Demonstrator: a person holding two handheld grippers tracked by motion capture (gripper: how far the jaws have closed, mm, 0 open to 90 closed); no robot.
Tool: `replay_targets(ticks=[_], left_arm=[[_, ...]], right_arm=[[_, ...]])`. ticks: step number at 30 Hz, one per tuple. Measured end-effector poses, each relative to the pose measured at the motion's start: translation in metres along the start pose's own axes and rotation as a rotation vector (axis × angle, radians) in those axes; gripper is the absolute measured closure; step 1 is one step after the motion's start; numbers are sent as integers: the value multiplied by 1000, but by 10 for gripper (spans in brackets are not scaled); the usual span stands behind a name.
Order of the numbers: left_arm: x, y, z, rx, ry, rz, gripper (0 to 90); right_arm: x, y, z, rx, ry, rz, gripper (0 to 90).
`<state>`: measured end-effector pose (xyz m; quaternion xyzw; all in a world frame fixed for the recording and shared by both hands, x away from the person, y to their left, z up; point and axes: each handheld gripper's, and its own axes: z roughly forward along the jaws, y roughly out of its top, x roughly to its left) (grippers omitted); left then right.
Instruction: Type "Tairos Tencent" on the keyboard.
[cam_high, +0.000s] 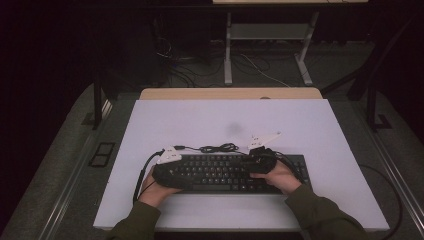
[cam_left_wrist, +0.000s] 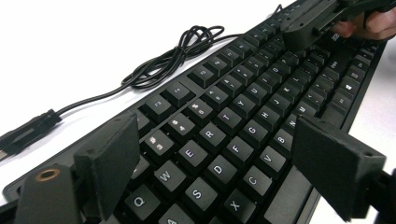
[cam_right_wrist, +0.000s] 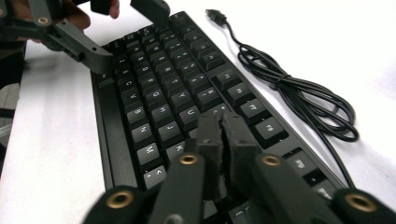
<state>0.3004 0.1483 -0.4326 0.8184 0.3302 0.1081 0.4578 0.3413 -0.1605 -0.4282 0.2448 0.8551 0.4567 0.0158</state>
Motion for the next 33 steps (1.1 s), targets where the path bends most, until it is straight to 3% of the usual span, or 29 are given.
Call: replay_targets(ticks=[7, 23, 33], left_arm=[[0, -3, -4, -7, 21, -5, 90], [1, -7, -11, -23, 51, -15, 0], [1, -7, -10, -19, 54, -23, 0]], right_arm=[[2, 3, 6, 34, 12, -26, 896], [-1, 5, 17, 96, 9, -34, 895], [-1, 4, 18, 108, 4, -30, 896]])
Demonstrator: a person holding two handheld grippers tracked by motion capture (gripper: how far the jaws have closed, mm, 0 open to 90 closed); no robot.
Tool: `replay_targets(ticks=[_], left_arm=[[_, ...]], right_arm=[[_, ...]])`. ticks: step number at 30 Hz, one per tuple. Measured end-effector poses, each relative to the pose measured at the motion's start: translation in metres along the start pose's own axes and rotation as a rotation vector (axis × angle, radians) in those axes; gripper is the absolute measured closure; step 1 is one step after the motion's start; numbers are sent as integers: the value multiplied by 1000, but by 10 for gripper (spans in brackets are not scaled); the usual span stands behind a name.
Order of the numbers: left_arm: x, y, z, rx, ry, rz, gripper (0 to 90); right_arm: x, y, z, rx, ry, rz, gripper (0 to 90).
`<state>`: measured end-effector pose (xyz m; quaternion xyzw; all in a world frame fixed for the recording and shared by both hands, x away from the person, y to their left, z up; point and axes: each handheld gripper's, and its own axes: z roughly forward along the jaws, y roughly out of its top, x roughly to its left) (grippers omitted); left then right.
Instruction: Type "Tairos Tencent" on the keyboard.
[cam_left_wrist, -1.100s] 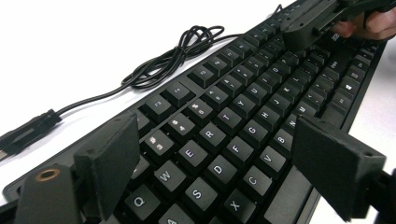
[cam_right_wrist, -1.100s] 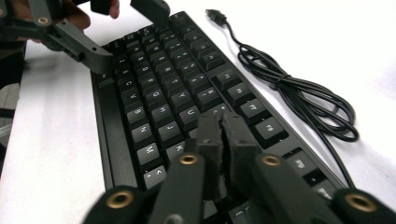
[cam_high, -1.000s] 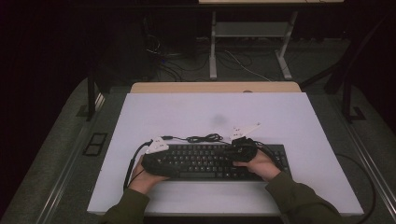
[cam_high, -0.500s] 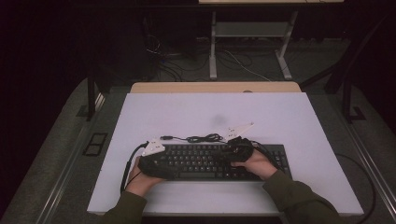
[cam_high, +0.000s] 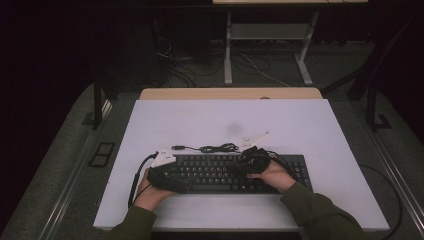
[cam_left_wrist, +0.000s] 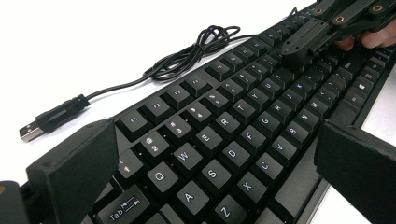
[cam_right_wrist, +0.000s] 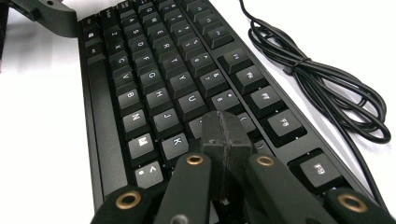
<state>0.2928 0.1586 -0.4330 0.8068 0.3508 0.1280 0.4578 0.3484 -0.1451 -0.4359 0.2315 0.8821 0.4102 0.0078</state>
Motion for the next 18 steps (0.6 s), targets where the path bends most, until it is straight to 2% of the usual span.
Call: replay_targets(ticks=[8, 18], left_arm=[[0, 0, 0, 1, 3, 7, 0], [0, 0, -1, -2, 3, 8, 0]], right_arm=[[0, -1, 2, 12, -4, -6, 895], [0, 0, -1, -3, 0, -3, 893]])
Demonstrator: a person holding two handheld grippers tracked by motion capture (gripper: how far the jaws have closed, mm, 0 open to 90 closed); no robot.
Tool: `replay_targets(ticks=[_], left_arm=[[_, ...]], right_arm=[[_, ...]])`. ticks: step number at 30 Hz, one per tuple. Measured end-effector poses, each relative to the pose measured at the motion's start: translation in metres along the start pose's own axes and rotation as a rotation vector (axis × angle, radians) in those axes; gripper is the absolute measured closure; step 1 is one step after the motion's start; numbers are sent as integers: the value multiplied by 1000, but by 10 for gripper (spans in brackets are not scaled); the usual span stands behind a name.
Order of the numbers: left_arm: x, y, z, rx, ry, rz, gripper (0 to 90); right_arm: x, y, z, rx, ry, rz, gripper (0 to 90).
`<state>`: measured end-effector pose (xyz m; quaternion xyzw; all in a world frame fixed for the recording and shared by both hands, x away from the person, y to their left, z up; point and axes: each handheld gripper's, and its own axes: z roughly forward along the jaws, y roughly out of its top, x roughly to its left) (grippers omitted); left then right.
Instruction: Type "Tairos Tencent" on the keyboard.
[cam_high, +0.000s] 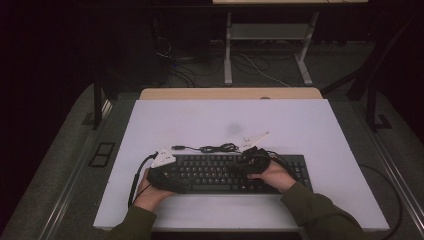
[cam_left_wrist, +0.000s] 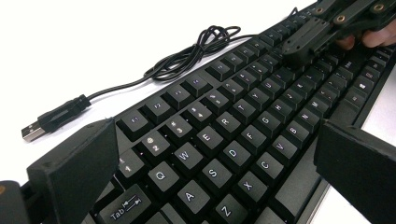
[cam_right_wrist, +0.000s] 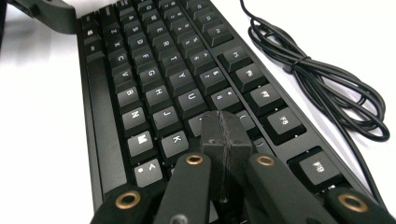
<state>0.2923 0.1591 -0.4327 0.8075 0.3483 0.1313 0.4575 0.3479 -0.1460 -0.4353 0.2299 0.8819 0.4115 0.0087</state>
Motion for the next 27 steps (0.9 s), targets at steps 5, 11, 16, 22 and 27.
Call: replay_targets(ticks=[5, 11, 16, 22, 27], left_arm=[[0, 0, 0, 1, 1, 2, 0], [0, 0, 0, 4, 0, 3, 3], [0, 0, -1, 4, -2, 3, 22], [1, 0, -2, 3, -7, 2, 73], [2, -1, -3, 8, -5, 3, 146]], right_arm=[[0, 0, -2, -14, -3, -5, 876], [-1, 1, -6, -42, -2, 4, 783], [-3, 1, -8, -69, 3, 21, 643], [-3, 1, -9, -91, 12, 33, 487], [-3, 1, -9, -104, 4, 39, 390]])
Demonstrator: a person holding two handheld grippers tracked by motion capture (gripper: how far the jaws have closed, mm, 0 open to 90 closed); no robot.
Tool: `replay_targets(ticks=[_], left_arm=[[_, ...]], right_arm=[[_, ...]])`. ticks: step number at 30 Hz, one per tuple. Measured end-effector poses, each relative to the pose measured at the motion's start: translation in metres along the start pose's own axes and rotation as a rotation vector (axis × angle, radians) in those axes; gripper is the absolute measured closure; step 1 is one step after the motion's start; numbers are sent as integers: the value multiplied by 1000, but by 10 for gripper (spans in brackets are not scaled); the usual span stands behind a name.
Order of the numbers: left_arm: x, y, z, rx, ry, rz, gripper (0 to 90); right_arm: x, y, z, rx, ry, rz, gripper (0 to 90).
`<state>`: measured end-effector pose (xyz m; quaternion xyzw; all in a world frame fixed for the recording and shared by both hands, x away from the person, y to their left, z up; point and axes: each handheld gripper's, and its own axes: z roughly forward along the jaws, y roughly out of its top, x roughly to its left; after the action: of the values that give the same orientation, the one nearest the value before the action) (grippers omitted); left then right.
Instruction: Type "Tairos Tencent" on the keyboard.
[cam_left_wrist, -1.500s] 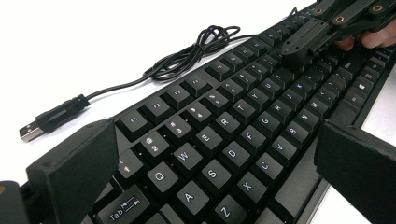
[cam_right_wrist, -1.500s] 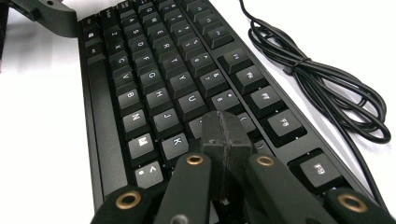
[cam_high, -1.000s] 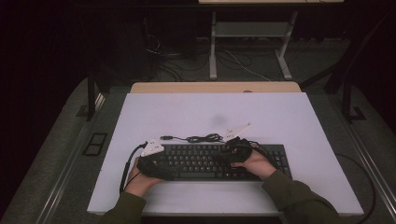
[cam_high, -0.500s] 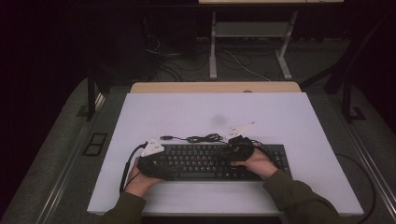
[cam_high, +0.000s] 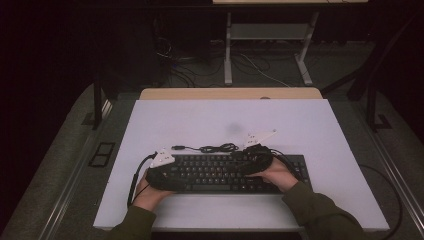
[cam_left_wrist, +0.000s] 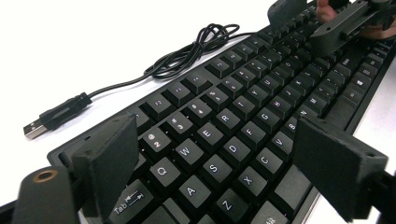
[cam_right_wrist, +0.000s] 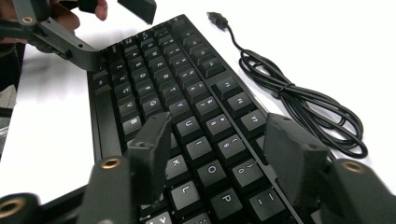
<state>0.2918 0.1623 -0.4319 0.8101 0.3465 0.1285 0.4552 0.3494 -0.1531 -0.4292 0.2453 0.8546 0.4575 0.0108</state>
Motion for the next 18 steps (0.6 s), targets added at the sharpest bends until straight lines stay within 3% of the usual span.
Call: replay_targets(ticks=[10, 18], left_arm=[[3, 0, -3, -6, 15, -19, 293], [5, 0, -7, 7, 2, -14, 569]], right_arm=[[-4, -1, 1, -24, -46, 37, 278], [-3, -2, 3, -19, -56, 28, 268]])
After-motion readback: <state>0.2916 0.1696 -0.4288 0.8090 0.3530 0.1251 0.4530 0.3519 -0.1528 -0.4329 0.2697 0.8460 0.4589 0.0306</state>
